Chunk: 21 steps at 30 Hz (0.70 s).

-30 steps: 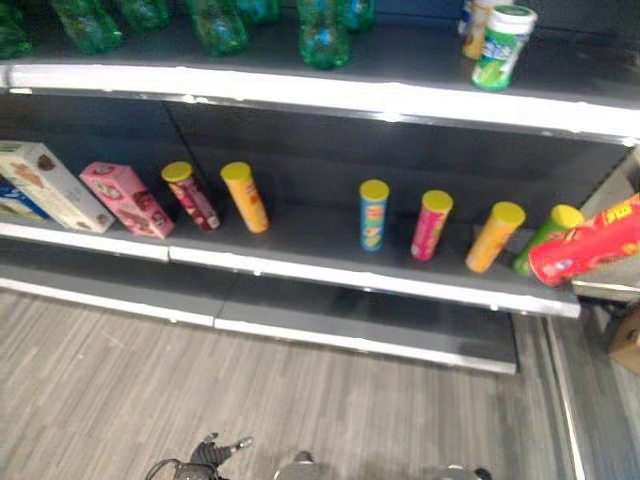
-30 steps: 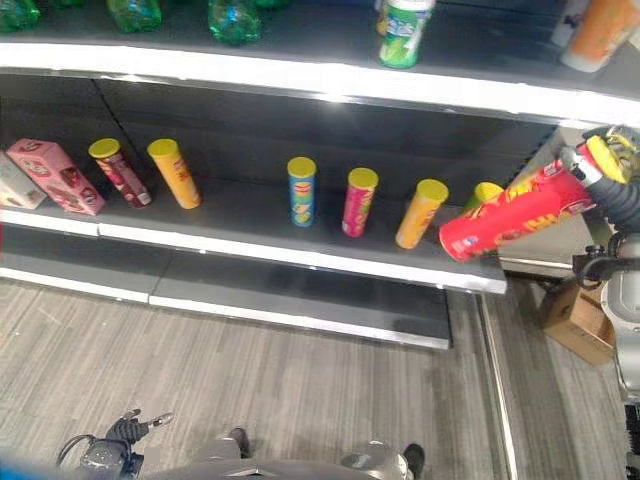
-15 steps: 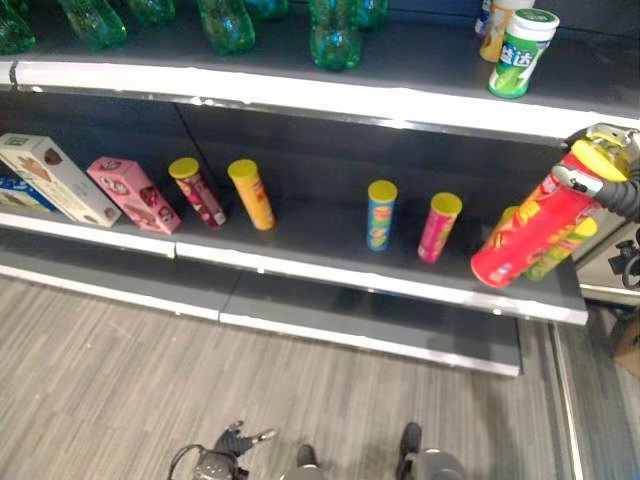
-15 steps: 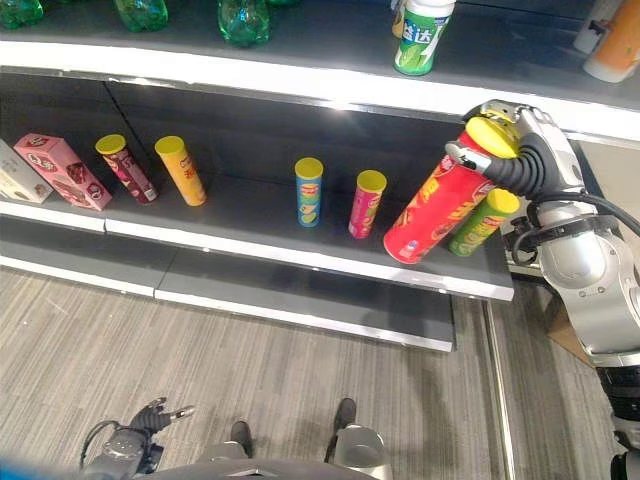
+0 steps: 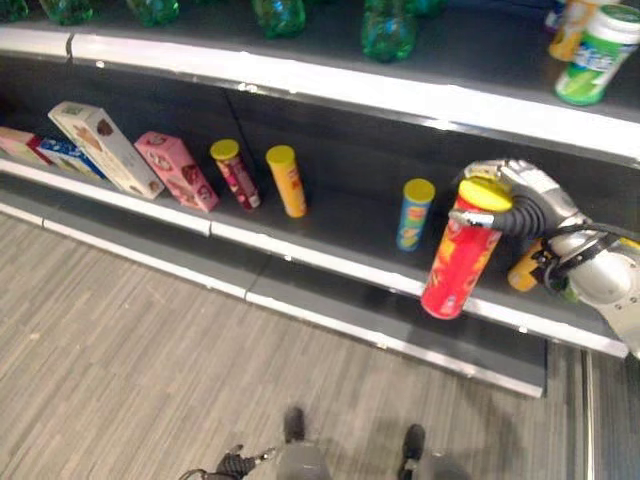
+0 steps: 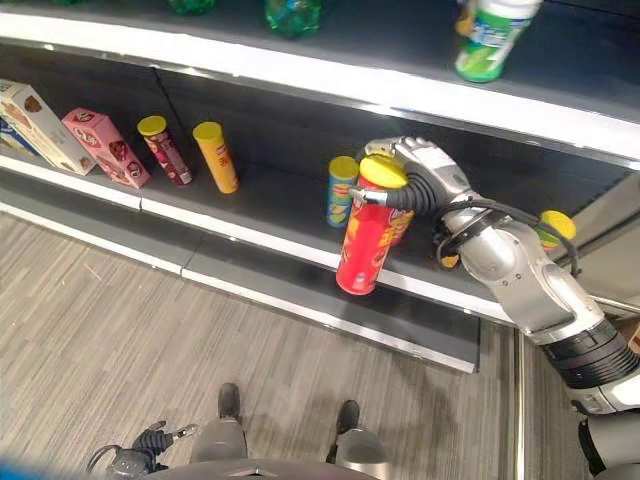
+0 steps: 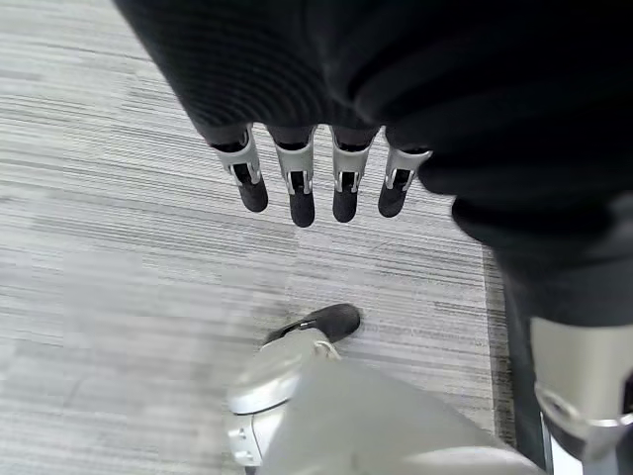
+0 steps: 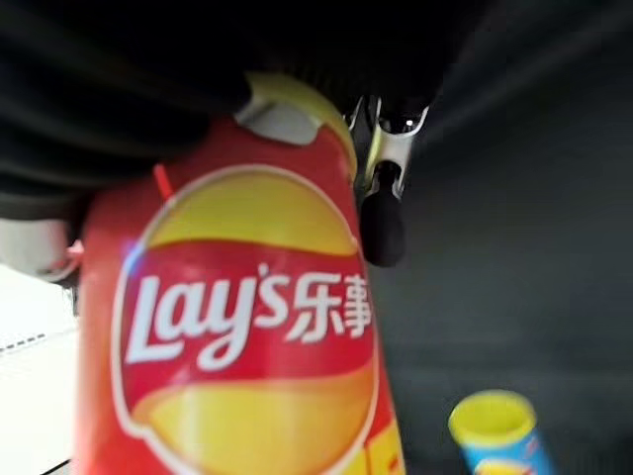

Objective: Put the goods on the table back onto the shelves and tidy them up.

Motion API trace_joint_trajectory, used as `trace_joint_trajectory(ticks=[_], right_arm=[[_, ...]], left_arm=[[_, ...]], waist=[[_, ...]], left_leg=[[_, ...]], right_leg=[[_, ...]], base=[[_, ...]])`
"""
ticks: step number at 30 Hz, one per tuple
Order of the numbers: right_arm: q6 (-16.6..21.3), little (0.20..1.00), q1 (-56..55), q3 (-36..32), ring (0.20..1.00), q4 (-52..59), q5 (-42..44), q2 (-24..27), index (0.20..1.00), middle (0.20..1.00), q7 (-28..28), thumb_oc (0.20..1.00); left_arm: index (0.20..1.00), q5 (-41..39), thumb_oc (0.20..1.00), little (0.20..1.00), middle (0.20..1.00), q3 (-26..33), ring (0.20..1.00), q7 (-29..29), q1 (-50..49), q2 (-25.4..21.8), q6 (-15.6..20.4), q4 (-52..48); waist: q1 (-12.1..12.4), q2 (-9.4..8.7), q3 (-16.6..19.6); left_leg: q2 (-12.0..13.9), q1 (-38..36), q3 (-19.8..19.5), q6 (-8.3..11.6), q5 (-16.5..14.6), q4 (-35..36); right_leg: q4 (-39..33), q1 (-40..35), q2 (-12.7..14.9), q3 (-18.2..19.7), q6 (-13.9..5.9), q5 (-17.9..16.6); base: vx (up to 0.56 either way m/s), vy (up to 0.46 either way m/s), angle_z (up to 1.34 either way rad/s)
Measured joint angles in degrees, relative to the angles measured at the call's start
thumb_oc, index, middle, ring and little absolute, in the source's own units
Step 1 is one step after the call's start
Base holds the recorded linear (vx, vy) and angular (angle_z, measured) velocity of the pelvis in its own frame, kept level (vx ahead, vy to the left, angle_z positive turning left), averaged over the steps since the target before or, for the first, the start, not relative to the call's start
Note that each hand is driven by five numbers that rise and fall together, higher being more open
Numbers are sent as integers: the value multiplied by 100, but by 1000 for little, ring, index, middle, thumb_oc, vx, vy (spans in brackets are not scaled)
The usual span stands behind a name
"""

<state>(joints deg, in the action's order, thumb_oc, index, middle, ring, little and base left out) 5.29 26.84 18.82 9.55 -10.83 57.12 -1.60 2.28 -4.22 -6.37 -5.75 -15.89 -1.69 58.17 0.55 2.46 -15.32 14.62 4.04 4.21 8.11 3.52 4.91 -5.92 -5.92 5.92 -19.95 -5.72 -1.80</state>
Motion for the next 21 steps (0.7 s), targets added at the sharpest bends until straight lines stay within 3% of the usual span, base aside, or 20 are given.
trace_joint_trajectory(ticks=[1,4,6,10,17,21], right_arm=[[-18,200,68,83,200,-129,-96,-123,200,200,-8,200],[-132,200,341,579,200,-326,-519,-341,200,200,28,200],[-168,200,712,797,200,-513,-667,-686,200,200,12,200],[-267,200,1130,977,200,-874,-784,-728,200,200,-84,200],[-416,200,1375,973,200,-1141,-957,-728,200,200,-226,200],[-487,200,1557,983,200,-1649,-1234,-721,200,200,-362,200]], left_arm=[[1000,1,1000,1000,1000,-7,1000,-6,-27,-12,19,4],[1000,3,1000,1000,1000,2,1000,-34,-30,-190,34,-145],[1000,2,1000,1000,1000,-1,1000,-101,-2,-341,67,-218],[1000,-8,1000,1000,1000,-2,1000,-259,162,-586,114,-242],[1000,-169,1000,1000,1000,-71,1000,-271,145,-425,152,-396],[1000,-218,1000,1000,1000,-128,1000,-291,120,-374,174,-592]], waist=[[37,56,-1],[101,-180,94],[230,-213,76],[510,-261,24],[555,-264,-260],[592,-123,-449]], left_leg=[[-91,-17,-42,56,321,-16],[-890,-31,252,-259,268,-31],[-1152,-7,467,-428,279,5],[-1250,131,484,-493,242,12],[-1127,304,461,-457,265,2],[-1069,531,406,-401,390,-5]], right_leg=[[1,-22,97,67,-96,-40],[47,98,853,304,-167,-112],[107,292,1149,346,-187,-305],[36,423,1221,317,-423,-519],[33,556,1100,256,-624,-364],[32,705,1010,154,-662,-307]], base=[[169,261,-31],[117,246,-13],[21,179,-24],[3,88,-3],[-3,13,-2],[-4,-3,8]])
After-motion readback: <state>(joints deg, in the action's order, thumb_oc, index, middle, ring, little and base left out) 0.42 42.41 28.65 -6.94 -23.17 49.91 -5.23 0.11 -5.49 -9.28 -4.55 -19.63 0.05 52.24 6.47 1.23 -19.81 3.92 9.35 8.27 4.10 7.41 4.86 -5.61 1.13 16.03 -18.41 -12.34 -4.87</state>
